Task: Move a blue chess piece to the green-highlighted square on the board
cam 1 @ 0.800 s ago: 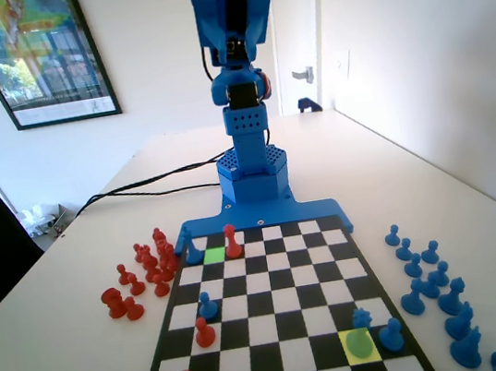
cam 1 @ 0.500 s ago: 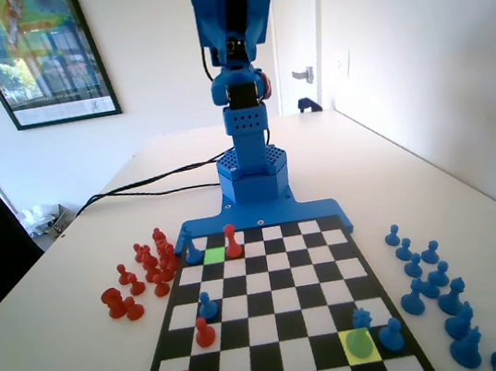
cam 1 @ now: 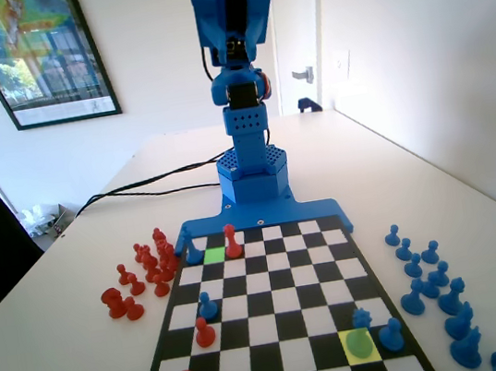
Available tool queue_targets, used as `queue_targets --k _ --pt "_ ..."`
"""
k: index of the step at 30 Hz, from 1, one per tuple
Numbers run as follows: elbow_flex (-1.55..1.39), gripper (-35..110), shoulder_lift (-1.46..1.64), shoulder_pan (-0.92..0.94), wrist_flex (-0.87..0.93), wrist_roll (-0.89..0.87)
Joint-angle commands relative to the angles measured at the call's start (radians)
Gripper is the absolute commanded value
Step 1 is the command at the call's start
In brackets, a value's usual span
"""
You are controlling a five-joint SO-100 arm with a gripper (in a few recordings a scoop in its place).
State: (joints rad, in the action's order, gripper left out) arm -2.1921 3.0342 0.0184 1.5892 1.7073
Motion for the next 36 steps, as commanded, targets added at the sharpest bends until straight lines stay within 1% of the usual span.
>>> queue_targets --k 1,26,28,29,36 --pt "0.011 12 0.020 0.002 -0.014 0.006" --pt "0.011 11 0.020 0.002 -0.014 0.008" --pt "0.011 6 0.020 0.000 -0.014 0.008" --pt "0.011 2 0.020 0.000 -0.015 0.008" --pt "0.012 1 0.020 0.005 -0.012 0.008"
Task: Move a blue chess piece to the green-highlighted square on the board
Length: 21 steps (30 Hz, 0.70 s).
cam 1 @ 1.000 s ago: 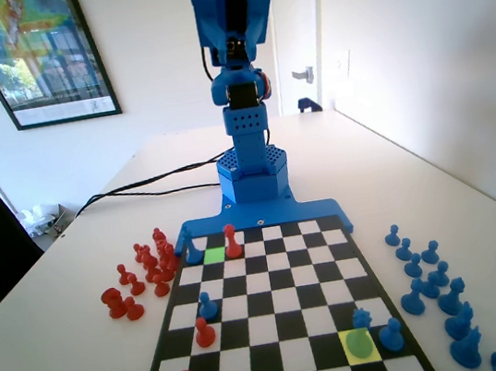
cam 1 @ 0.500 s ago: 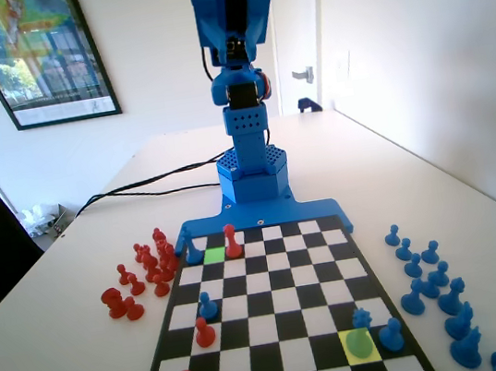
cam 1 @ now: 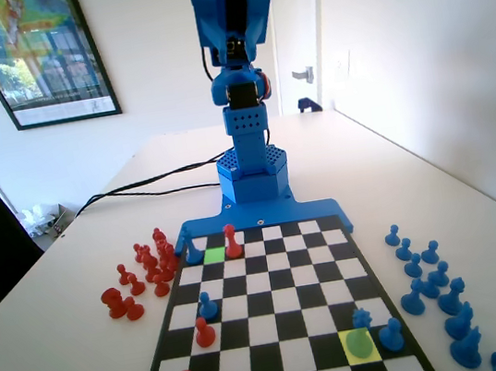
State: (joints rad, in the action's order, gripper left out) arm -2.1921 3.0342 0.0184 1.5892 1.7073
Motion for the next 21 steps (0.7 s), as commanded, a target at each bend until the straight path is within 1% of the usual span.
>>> queue_targets --k 1,6,15,21 --pt "0.012 1 0.020 0.002 -0.012 0.008" --pt "0.038 1 -0.026 -0.018 -0.002 0.011" --pt "0.336 1 -0.351 -0.029 0.129 -0.003" --pt "0.482 1 -0.589 -0.015 0.132 -0.034"
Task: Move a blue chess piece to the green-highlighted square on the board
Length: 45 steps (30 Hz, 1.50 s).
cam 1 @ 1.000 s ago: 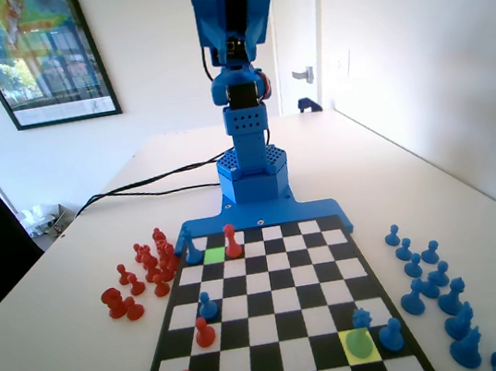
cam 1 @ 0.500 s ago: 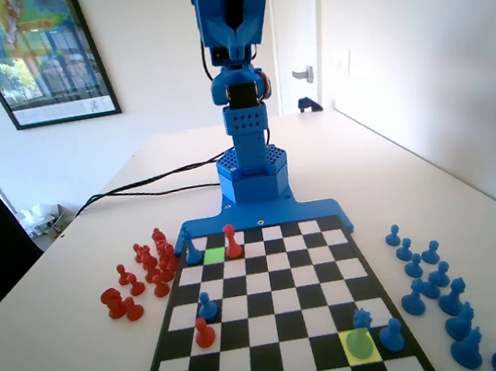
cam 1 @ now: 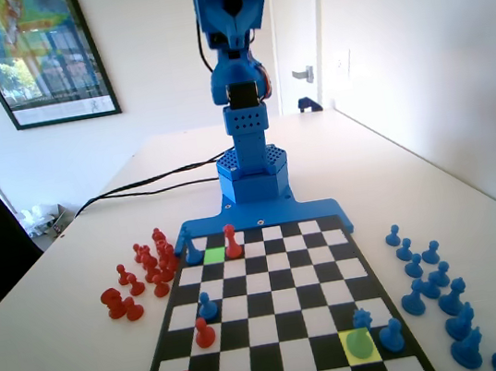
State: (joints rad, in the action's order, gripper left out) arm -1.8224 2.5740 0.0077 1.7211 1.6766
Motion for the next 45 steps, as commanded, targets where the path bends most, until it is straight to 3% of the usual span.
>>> queue_targets --k 1,24,34,45 --pt "0.129 1 -0.169 0.000 -0.012 -0.009" --pt "0.314 1 -0.804 0.135 -0.225 -0.129" --pt "0.314 2 -0.996 0.046 -0.403 -0.172" --pt "0.439 3 -1.210 -0.067 -0.399 -0.204"
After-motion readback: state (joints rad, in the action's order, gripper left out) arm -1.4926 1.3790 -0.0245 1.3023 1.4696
